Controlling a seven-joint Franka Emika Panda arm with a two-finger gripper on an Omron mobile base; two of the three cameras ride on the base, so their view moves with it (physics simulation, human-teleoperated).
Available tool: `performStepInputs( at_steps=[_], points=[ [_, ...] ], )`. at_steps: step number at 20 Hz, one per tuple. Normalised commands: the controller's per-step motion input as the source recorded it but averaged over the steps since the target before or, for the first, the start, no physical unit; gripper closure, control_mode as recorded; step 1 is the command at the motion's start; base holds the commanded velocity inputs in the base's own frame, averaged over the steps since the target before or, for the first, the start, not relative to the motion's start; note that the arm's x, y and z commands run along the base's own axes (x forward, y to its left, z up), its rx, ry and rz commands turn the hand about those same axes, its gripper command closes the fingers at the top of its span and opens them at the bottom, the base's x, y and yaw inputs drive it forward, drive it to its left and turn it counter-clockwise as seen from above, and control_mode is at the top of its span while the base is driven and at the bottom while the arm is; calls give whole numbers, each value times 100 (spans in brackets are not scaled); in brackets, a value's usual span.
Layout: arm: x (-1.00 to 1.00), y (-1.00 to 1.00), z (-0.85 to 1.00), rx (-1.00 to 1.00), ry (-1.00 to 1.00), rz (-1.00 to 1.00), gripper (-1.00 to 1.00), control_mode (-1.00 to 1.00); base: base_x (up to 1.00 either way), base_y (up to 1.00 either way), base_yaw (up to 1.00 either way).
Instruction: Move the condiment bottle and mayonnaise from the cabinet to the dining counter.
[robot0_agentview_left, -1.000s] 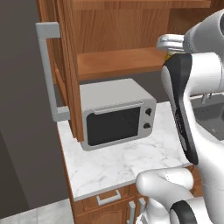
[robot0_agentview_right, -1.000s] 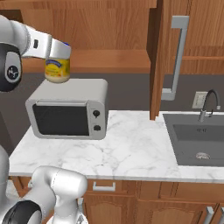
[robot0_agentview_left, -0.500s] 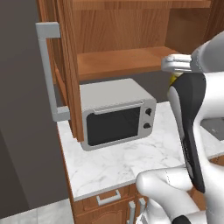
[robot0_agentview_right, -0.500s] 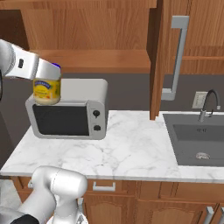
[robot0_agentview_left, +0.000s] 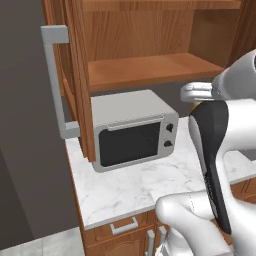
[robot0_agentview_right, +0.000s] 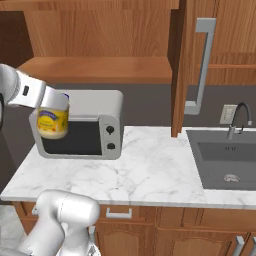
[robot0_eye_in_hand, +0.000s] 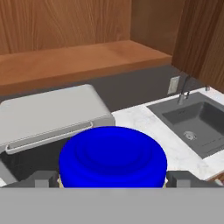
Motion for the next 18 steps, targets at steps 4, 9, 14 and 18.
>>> performStepInputs(
  at_steps=[4, 9, 14, 18],
  points=[
    [-30, 0, -17, 0, 0, 0, 100, -100, 0, 0, 0],
    [0, 0, 0, 0, 0, 0, 100, 100, -99, 0, -1],
    [0, 0, 0, 0, 0, 0, 100, 100, -96, -1, -22],
    [0, 0, 0, 0, 0, 0, 100, 100, -48, -1, -69]
  ],
)
